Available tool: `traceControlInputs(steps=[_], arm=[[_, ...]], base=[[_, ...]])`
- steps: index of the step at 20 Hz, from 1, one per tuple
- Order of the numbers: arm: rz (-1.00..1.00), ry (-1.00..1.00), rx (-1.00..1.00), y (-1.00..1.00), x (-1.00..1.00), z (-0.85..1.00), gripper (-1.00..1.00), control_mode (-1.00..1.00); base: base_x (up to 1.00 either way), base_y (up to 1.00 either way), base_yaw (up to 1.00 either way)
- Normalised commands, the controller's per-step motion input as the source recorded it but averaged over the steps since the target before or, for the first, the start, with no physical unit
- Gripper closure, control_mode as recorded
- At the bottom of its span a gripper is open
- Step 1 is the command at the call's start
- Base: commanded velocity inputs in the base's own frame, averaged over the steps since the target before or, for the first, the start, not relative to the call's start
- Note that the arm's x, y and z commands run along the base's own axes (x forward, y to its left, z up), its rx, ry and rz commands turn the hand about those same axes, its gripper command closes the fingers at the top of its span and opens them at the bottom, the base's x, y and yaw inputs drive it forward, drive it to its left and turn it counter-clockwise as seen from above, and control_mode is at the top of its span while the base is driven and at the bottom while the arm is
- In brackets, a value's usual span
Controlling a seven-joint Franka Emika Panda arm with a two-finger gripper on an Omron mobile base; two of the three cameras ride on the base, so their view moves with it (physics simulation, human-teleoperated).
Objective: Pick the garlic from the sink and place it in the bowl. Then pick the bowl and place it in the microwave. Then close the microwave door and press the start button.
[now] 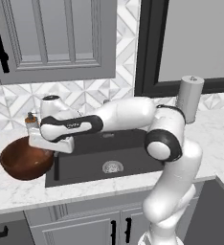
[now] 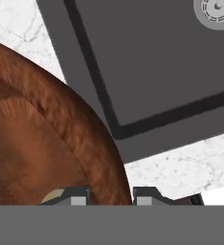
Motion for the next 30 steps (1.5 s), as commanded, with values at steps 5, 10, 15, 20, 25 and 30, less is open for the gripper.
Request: traceControlInputs(steps=[5,10,15,20,25,30], arm=[[-0.27,-0.03,0.04,-0.88,-0.41,0.34,1.00,-1.00],[-0.31,-0.02,0.04,-0.94,-0.32,0.43,1.00,-1.00],[-0.35,-0.04,0.02,-0.97,-0.28,0.50,1.00,-1.00],[-0.34,-0.01,0.00,-0.97,-0.26,0.48,1.00,-1.00],[-0.34,0.00,0.00,-0.98,-0.25,0.37,1.00,-1.00],[-0.16,-0.05,0.15,-0.76,-0.27,0.34,1.00,-1.00]], base=[[0.00,0.00,0.00],[0.00,0.00,0.00],[0.00,0.00,0.00],[0.00,0.00,0.00],[0.00,0.00,0.00],[0.00,0.00,0.00]])
